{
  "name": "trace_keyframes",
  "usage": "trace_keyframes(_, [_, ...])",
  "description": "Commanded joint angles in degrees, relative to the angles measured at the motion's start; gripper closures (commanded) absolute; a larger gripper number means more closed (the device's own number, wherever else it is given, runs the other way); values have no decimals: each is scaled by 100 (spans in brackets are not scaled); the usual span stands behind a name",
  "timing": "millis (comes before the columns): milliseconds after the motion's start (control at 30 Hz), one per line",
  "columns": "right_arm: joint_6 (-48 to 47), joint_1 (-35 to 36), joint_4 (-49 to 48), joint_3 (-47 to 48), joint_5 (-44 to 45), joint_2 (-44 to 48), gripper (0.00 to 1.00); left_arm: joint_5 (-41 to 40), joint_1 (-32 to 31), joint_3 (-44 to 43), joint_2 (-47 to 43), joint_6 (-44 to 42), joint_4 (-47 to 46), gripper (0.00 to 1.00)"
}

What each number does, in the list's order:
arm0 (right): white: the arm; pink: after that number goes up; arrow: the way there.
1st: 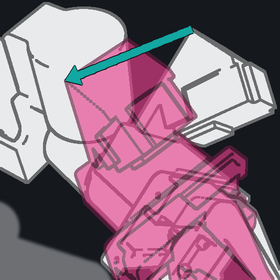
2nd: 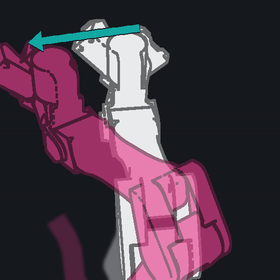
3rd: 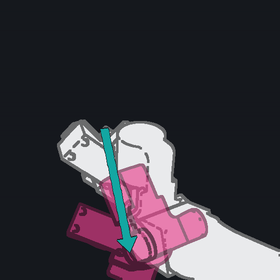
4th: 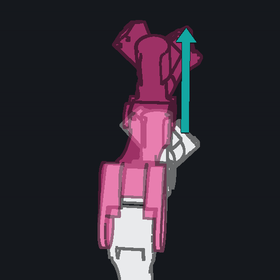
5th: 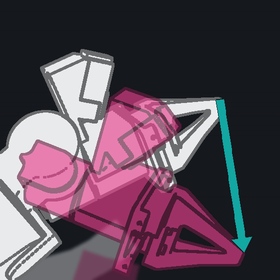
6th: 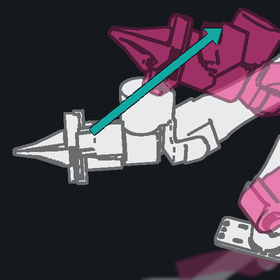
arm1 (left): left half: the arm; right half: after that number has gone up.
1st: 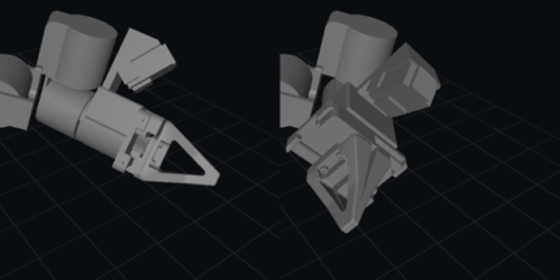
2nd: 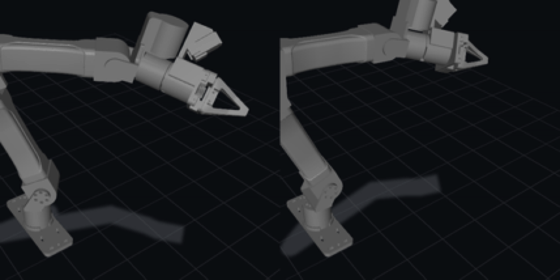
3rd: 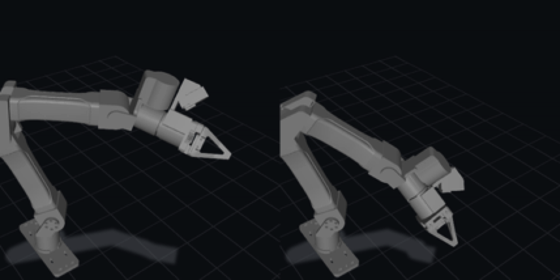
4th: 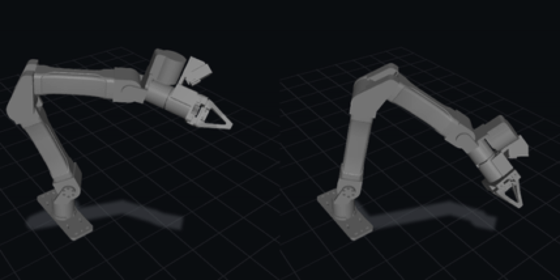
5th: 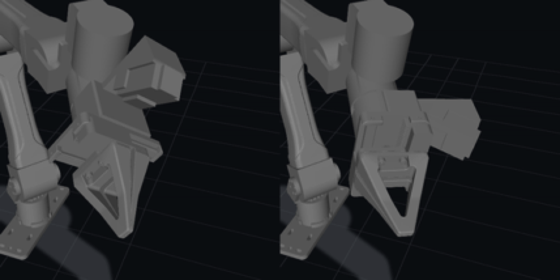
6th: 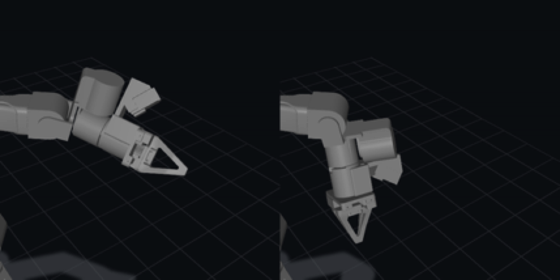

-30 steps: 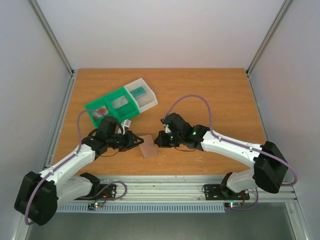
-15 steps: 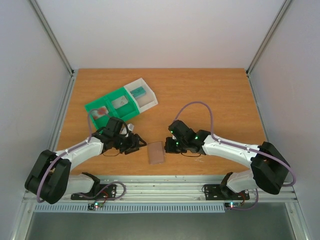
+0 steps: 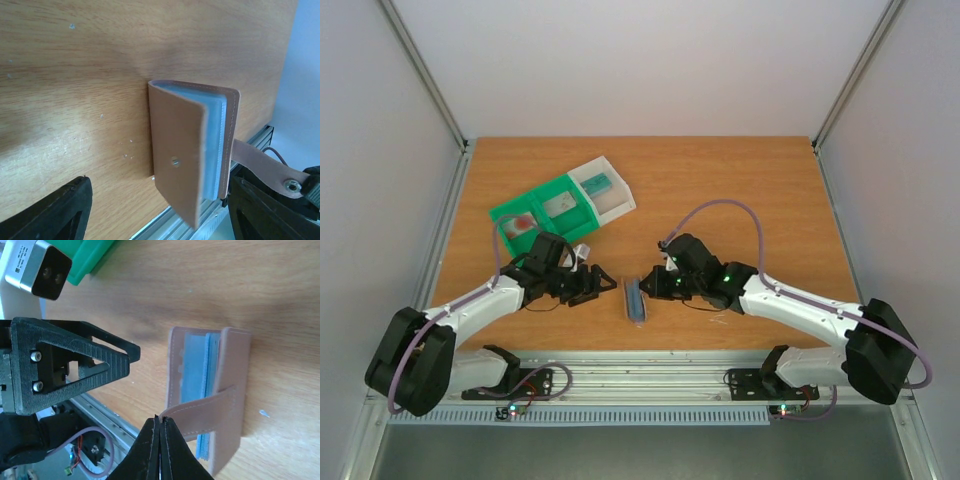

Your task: Take the credit cards out of the card holder

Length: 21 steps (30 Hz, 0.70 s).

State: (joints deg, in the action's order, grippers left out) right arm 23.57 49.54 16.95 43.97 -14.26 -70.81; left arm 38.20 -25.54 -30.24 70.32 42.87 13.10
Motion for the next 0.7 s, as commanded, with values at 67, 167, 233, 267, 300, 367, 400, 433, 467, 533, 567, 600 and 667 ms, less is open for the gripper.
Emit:
trace_keyframes(67, [215, -11, -577, -154, -309, -264, 99, 88, -29, 15, 6, -102, -175, 26])
trace_keyframes(167, [186, -14, -527, -188, -227, -238, 99, 43, -30, 44, 26, -86, -233, 26])
trace_keyframes(233, [125, -14, -367, -146, -108, -209, 99, 30, -30, 32, 94, -86, -255, 28])
trace_keyframes(267, [103, -14, -262, -119, -11, -193, 99, 29, -30, 28, 141, -94, -264, 29])
trace_keyframes(300, [76, -14, -138, -109, 93, -171, 99, 23, -30, 27, 195, -95, -291, 30])
trace_keyframes(367, [17, -16, 78, -108, 283, -111, 99, 10, -37, 35, 276, -88, -326, 31])
trace_keyframes(400, [-12, -12, 181, -111, 377, -86, 99, 29, -37, 48, 314, -82, -363, 32])
trace_keyframes(433, [-36, -14, 278, -128, 479, -49, 99, 34, -43, 67, 342, -78, -411, 32])
trace_keyframes(467, [-53, -14, 375, -141, 591, -21, 99, 12, -46, 83, 376, -77, -429, 33])
trace_keyframes(533, [-103, -14, 532, -207, 809, 21, 99, -11, -48, 97, 422, -89, -407, 33])
trace_keyframes(567, [-120, -14, 608, -251, 904, 42, 99, -26, -48, 105, 441, -101, -392, 34])
trace_keyframes(600, [-146, -14, 677, -296, 1014, 75, 99, -37, -48, 98, 452, -115, -380, 34])
trace_keyframes(667, [-185, -14, 765, -390, 1199, 109, 99, -32, -56, 100, 475, -128, -385, 36])
